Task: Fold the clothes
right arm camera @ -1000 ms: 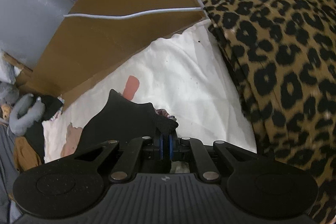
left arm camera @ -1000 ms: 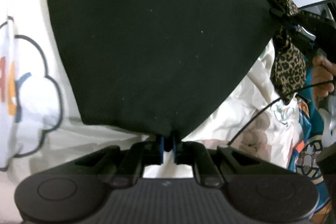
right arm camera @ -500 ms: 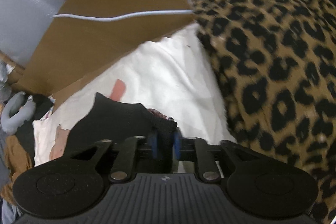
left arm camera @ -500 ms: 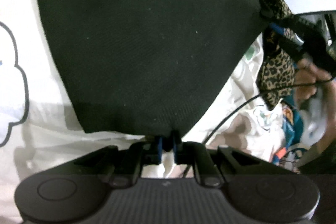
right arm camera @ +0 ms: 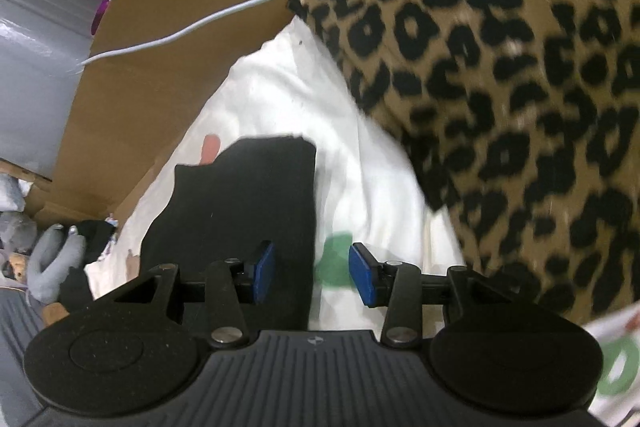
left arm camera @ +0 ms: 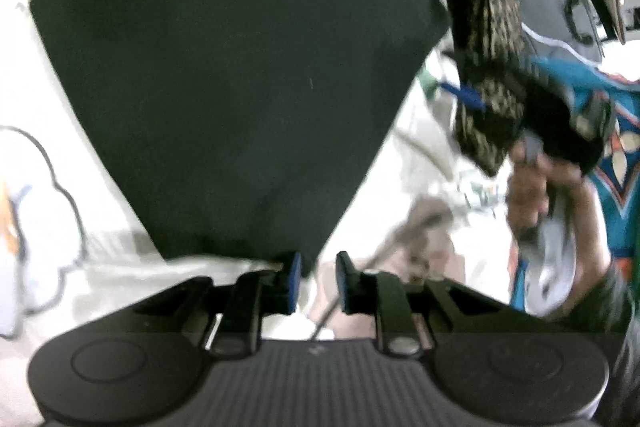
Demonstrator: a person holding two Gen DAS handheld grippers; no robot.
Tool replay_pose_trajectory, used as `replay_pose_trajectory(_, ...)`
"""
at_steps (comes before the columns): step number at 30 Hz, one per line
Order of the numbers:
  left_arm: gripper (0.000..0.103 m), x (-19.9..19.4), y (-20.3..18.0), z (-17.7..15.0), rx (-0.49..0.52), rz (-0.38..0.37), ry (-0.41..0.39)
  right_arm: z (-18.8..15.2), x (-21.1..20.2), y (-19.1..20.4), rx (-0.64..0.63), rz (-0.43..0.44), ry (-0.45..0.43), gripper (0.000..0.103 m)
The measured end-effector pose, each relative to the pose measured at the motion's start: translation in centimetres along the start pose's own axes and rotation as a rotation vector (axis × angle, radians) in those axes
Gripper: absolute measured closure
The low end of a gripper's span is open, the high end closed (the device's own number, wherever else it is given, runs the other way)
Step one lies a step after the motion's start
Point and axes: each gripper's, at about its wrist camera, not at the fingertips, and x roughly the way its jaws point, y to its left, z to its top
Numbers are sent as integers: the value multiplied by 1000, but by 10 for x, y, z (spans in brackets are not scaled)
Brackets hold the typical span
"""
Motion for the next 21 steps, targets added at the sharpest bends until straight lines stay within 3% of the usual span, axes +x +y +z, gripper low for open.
replay_pose_trajectory(3, 72, -12, -2, 14, 32, 21, -62, -11, -1, -3, 19, 20, 4, 55)
replay_pose_trajectory(8, 53, -31, -5, 38, 86, 57, -164, -24, 6, 1, 9, 21, 32, 55)
replay_pose_trajectory(18, 50, -54, 28, 103, 208, 199, -228, -44, 23, 20, -34, 27, 69, 55)
replay_pose_trajectory(21, 50, -50, 39, 122, 231, 228, -210, -46, 25, 18, -16, 33, 57, 55)
